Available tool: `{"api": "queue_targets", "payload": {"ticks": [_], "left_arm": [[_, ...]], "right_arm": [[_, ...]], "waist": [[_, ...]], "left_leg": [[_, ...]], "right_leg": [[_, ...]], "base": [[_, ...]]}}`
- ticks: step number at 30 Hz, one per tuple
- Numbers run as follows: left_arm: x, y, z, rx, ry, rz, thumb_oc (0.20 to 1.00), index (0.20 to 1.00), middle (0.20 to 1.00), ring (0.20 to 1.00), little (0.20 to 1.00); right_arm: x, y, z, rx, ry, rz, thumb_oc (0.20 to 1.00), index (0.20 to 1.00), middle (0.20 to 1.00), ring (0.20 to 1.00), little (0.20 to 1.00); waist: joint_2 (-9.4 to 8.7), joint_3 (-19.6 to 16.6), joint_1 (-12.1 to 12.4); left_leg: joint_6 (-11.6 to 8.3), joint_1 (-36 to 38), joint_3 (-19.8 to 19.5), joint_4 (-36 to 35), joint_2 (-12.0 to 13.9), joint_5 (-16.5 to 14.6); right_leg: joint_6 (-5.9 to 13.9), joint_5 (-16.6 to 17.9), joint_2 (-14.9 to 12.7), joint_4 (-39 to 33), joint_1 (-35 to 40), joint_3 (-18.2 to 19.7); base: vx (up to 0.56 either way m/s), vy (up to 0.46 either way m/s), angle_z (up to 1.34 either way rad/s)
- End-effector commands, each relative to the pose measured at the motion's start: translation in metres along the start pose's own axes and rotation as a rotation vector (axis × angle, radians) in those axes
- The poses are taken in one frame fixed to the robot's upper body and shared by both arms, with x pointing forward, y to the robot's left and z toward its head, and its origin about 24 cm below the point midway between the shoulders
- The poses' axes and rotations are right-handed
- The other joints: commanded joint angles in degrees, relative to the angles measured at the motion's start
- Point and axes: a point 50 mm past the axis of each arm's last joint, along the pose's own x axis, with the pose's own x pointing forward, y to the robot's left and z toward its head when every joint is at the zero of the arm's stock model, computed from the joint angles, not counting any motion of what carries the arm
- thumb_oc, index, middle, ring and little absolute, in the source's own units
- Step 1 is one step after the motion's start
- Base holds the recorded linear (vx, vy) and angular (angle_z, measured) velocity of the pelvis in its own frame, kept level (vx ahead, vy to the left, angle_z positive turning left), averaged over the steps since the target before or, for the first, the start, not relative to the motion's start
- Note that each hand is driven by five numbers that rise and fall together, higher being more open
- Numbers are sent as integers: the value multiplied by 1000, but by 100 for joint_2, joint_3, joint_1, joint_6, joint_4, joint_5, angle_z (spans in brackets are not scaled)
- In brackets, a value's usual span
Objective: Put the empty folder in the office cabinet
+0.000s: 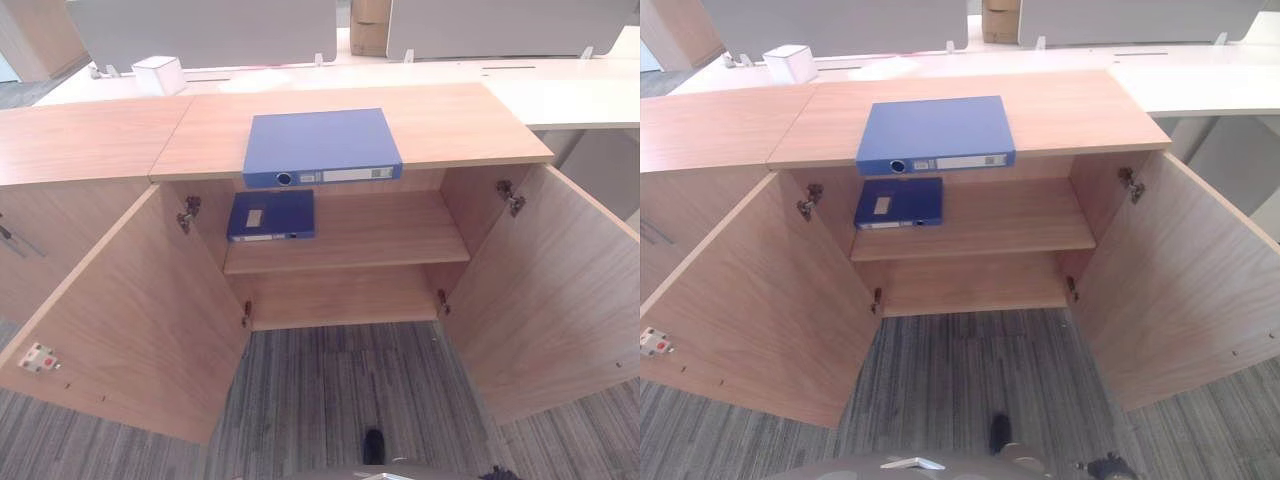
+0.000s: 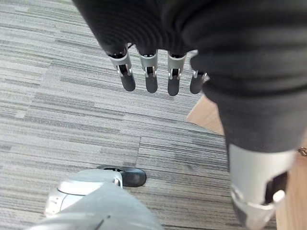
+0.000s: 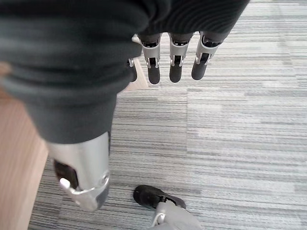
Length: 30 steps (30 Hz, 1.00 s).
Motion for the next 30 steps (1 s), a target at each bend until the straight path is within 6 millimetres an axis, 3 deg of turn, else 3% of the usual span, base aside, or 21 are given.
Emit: {"api": "queue_targets", "payload": {"ticks": [1,2,3,4,5,6,10,13,16,17,24,28,30], "left_arm": [[1,12,16,15,-35,48,1000,1000,1000,1000,1000],[1,12,24,-12,-60,50,1000,1000,1000,1000,1000],[1,12,24,-12,-60,50,1000,1000,1000,1000,1000],[2,9,38,-29,-109,48,1000,1000,1000,1000,1000],[1,7,51,-48,-154,50,1000,1000,1000,1000,1000],[0,1,75,-53,-218,42,1000,1000,1000,1000,1000],[-2,13,63,-59,-248,93,1000,1000,1000,1000,1000],[-4,13,70,-34,-302,83,1000,1000,1000,1000,1000],[-4,13,70,-34,-302,83,1000,1000,1000,1000,1000],[-11,19,80,-50,-394,69,1000,1000,1000,1000,1000],[-24,30,106,-44,-537,64,1000,1000,1000,1000,1000],[-50,43,145,-53,-757,80,1000,1000,1000,1000,1000],[-56,46,151,-55,-794,87,1000,1000,1000,1000,1000]], "right_arm": [[0,-7,6,-41,1,-33,1000,1000,1000,1000,1000],[0,-10,10,-27,-10,-42,1000,1000,1000,1000,1000],[0,-10,10,-27,-10,-42,1000,1000,1000,1000,1000],[0,-13,14,-23,-23,-55,1000,1000,1000,1000,1000],[0,-18,16,-30,-26,-75,1000,1000,1000,1000,1000],[0,-18,18,-44,-30,-80,1000,1000,1000,1000,1000],[0,-24,25,6,-77,-126,1000,1000,1000,1000,1000],[-1,-27,27,11,-90,-140,1000,1000,1000,1000,1000],[-1,-27,27,11,-90,-140,1000,1000,1000,1000,1000],[-1,-33,32,31,-107,-151,1000,1000,1000,1000,1000],[-2,-34,44,74,-141,-145,1000,1000,1000,1000,1000],[-4,-36,61,81,-193,-151,1000,1000,1000,1000,1000],[-4,-38,65,94,-204,-154,1000,1000,1000,1000,1000]], "waist": [[-46,210,-22],[-83,291,2],[-83,291,2],[-147,404,42],[-222,462,112],[-246,413,120],[-160,683,368],[-89,770,432],[-89,772,434],[12,828,426],[-12,905,416],[-104,944,473],[-125,954,488]], "left_leg": [[-43,-74,44,-208,-20,-270],[-88,-327,-16,439,-77,-168],[-88,-327,-16,439,-77,-168],[-90,-592,-106,972,-212,-44],[-26,-922,-146,1022,-325,-103],[-6,-1061,-138,654,-315,-115],[-121,-1880,-184,-187,-194,810],[-155,-1828,-184,-512,-124,927],[-155,-1825,-182,-514,-124,928],[-197,-1720,-159,-628,-106,956],[-125,-1741,43,-727,-162,874],[-41,-1871,86,-737,-250,790],[-32,-1888,90,-737,-264,781]], "right_leg": [[540,-847,-311,353,-19,304],[476,-921,-310,342,101,288],[476,-921,-310,342,101,288],[397,-975,-313,286,254,284],[401,-1032,-352,217,346,272],[435,-1064,-340,135,420,303],[491,-1156,-260,52,536,284],[517,-1223,-156,79,529,368],[516,-1223,-156,79,531,370],[541,-1170,-143,83,403,438],[655,-1033,-291,60,115,520],[763,-927,-425,42,-80,574],[779,-912,-445,42,-100,574]], "base": [[59,-137,-4],[60,-136,-2],[129,-249,4],[165,-189,11],[303,-196,-2],[271,-83,-17],[86,5,3],[53,25,-14],[36,63,-65],[48,151,-53],[20,147,-20],[1,100,9],[2,52,10]]}}
